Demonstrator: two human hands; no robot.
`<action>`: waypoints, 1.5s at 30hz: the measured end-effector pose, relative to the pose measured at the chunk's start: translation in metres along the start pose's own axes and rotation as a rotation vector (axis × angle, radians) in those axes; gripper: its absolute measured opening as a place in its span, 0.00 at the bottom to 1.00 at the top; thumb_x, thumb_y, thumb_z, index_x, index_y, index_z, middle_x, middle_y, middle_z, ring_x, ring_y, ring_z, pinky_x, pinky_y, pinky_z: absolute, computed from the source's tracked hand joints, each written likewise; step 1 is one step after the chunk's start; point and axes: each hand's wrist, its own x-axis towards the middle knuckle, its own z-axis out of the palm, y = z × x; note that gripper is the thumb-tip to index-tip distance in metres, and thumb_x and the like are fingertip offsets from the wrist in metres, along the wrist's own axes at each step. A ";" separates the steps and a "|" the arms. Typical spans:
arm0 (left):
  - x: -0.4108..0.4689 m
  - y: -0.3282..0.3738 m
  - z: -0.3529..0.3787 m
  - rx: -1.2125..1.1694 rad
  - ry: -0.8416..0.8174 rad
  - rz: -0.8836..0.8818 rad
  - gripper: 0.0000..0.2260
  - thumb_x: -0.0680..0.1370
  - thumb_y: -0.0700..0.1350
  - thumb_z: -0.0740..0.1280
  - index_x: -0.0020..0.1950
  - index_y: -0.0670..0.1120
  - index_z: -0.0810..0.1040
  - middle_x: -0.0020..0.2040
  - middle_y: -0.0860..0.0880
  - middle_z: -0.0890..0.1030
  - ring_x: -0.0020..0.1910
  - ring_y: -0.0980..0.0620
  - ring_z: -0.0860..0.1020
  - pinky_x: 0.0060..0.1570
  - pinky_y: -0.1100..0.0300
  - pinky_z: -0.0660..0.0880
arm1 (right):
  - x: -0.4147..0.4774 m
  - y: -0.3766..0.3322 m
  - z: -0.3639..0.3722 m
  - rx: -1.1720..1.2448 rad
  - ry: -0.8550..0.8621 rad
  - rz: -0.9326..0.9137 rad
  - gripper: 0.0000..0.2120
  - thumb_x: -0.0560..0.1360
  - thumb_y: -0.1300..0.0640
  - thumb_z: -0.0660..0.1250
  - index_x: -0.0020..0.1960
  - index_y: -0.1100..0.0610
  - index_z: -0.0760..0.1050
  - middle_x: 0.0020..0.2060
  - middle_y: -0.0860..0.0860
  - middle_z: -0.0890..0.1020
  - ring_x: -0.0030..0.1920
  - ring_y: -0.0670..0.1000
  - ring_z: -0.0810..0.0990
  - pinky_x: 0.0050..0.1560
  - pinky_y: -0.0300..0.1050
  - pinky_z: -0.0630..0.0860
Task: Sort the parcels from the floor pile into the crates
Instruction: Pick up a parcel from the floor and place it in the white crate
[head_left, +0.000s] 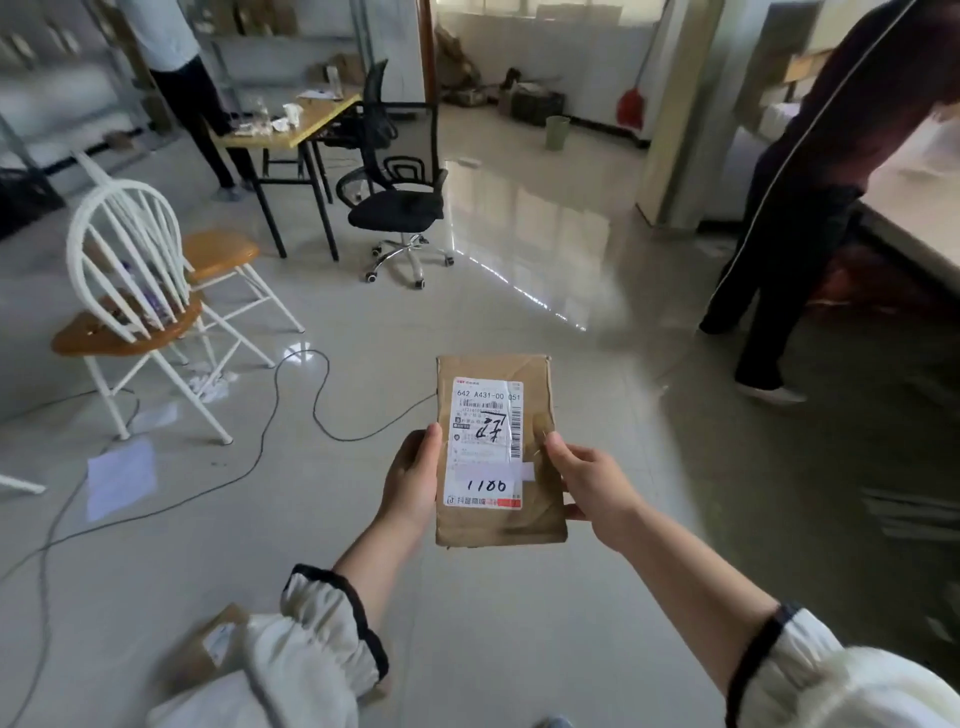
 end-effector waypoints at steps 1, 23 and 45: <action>-0.004 0.005 0.005 0.006 -0.029 0.006 0.16 0.80 0.58 0.56 0.50 0.50 0.77 0.47 0.54 0.83 0.47 0.54 0.81 0.46 0.59 0.75 | -0.008 0.000 -0.007 0.013 0.023 -0.005 0.16 0.78 0.43 0.59 0.45 0.53 0.79 0.42 0.47 0.84 0.42 0.46 0.82 0.33 0.41 0.78; -0.222 0.101 0.429 0.118 -0.980 0.177 0.14 0.78 0.56 0.62 0.48 0.47 0.79 0.46 0.46 0.84 0.47 0.44 0.81 0.53 0.46 0.75 | -0.278 0.088 -0.421 0.379 0.754 -0.044 0.16 0.73 0.42 0.66 0.49 0.54 0.81 0.40 0.50 0.86 0.37 0.49 0.84 0.25 0.39 0.75; -0.377 0.013 0.889 0.620 -1.655 0.015 0.15 0.79 0.53 0.64 0.65 0.52 0.74 0.53 0.52 0.82 0.51 0.52 0.80 0.49 0.54 0.78 | -0.331 0.270 -0.737 0.915 1.380 0.235 0.14 0.80 0.49 0.59 0.49 0.54 0.81 0.43 0.50 0.86 0.43 0.49 0.84 0.40 0.44 0.77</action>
